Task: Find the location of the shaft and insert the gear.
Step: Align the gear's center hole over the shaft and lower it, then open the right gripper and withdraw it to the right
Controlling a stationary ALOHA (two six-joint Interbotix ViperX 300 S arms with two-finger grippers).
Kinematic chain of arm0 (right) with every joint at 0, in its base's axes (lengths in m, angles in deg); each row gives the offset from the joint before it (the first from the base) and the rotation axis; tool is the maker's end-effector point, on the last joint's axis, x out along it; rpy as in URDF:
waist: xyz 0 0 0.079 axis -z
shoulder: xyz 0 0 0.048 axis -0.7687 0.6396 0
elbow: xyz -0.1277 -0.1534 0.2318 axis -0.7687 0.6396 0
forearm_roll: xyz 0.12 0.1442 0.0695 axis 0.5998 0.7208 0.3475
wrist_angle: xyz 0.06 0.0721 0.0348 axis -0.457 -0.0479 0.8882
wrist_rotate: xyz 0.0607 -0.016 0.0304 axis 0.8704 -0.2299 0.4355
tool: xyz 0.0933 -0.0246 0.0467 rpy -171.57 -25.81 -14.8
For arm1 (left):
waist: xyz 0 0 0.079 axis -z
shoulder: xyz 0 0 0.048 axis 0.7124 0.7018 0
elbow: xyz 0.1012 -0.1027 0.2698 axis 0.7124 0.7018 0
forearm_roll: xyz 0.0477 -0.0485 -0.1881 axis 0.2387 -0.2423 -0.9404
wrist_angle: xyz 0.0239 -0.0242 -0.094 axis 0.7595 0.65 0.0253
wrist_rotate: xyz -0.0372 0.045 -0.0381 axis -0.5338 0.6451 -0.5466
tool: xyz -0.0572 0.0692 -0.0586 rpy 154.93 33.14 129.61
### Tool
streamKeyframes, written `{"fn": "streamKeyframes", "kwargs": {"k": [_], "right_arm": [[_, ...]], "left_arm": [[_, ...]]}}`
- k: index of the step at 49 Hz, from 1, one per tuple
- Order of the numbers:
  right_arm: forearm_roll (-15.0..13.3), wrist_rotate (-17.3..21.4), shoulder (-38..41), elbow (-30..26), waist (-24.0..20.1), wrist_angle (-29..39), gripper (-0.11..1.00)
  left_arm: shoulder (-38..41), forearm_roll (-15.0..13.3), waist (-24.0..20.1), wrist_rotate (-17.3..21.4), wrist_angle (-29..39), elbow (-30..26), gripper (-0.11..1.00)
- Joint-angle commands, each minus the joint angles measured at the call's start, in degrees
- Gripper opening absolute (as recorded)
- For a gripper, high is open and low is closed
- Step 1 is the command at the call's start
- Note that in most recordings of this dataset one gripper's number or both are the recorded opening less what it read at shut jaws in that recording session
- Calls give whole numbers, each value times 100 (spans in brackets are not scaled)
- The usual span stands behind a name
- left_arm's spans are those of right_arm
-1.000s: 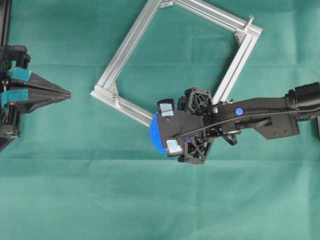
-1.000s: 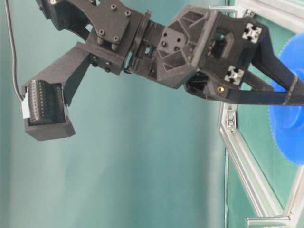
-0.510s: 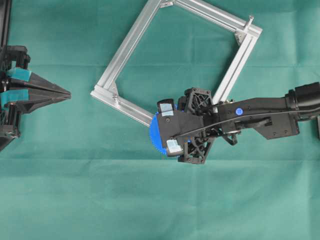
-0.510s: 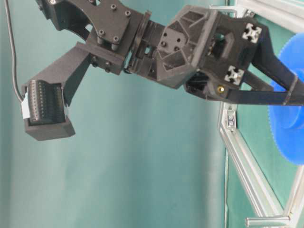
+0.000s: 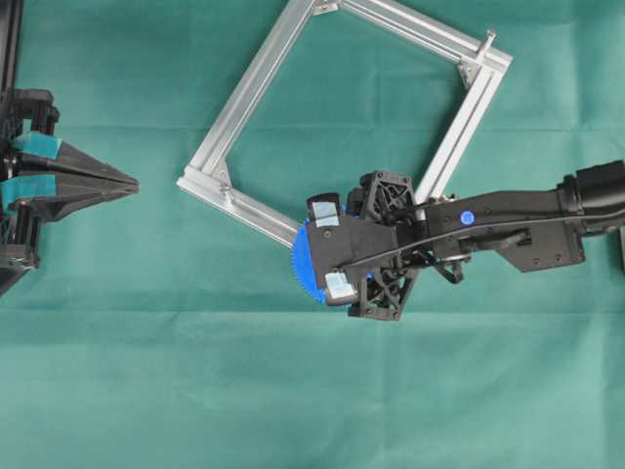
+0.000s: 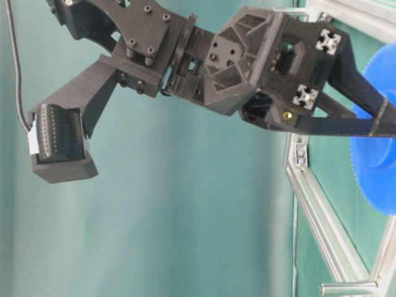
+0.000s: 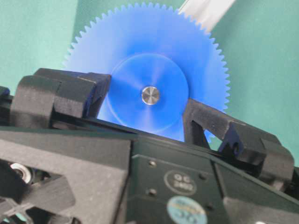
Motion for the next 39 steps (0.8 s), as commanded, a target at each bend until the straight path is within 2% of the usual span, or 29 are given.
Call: {"fn": "streamKeyframes", "kwargs": {"k": [1, 18, 23, 25, 39], "right_arm": [[0, -18, -272, -114, -62, -9, 70], [-35, 18, -272, -123, -62, 9, 71], [-141, 26, -272, -123, -62, -18, 88], [-167, 26, -272, -132, -62, -18, 91], [-237, 26, -281, -149, -62, -18, 89]], "left_arm": [[26, -18, 0, 0, -18, -149, 2], [26, -18, 0, 0, -9, -158, 2], [26, -18, 0, 0, -9, -149, 2], [26, -9, 9, 0, -9, -149, 2], [26, -18, 9, 0, 0, -158, 2]]}}
